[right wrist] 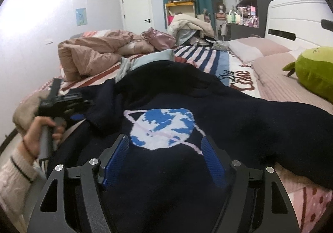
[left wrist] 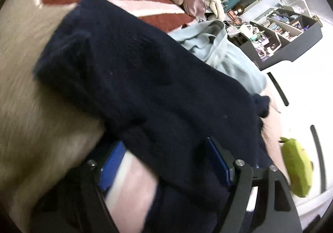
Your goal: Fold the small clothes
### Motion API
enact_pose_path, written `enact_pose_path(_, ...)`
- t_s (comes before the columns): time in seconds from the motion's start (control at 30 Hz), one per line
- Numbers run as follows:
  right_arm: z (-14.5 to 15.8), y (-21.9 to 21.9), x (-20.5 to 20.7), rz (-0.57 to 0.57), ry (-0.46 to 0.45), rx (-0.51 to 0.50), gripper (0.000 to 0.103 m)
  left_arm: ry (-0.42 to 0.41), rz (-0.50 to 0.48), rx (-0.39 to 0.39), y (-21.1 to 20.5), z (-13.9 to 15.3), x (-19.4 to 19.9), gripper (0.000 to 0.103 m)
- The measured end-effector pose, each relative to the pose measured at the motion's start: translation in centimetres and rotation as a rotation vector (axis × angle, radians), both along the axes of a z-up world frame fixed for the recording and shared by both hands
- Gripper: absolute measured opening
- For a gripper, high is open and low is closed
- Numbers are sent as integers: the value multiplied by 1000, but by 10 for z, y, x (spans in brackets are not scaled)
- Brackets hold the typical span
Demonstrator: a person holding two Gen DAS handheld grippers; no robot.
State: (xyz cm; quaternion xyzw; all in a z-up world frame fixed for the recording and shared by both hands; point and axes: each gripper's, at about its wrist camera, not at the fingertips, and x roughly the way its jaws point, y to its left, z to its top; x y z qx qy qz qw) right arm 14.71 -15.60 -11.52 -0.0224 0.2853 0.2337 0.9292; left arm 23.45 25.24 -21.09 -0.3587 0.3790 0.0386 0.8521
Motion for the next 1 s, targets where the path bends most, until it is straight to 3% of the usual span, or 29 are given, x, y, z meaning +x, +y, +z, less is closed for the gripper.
enact_pose_path(0.07, 0, 1, 1, -3, -3, -4, 69, 14, -7, 34, -1, 2, 4, 17)
enact_pose_path(0.1, -1, 0, 2, -10, -3, -5, 69, 4, -32, 18, -3, 4, 5, 13)
enact_pose_path(0.23, 1, -6, 0, -10, 2, 29, 69, -49, -48, 127, -13, 32, -4, 4)
enact_pose_path(0.4, 5, -18, -6, -18, -24, 24, 69, -224, -94, 284, -46, 99, -24, 1)
enact_pose_path(0.5, 9, -36, -12, -38, -41, 69, 69, -376, -235, 370, -93, 143, -40, 1)
enact_pose_path(0.63, 15, -64, -23, -65, -66, 111, 69, -469, -453, 356, -158, 160, -45, 0)
enact_pose_path(0.7, 16, -78, -29, -85, -75, 119, 69, -436, -552, 373, -196, 149, -40, 0)
enact_pose_path(0.83, 15, -112, -40, -135, -78, 139, 69, -295, -757, 242, -260, 87, -20, 0)
enact_pose_path(0.93, 12, -130, -43, -171, -68, 142, 69, -171, -820, 191, -283, 50, -20, 0)
enact_pose_path(1.0, 10, -135, -43, -184, -59, 141, 69, -149, -818, 202, -282, 46, -33, 0)
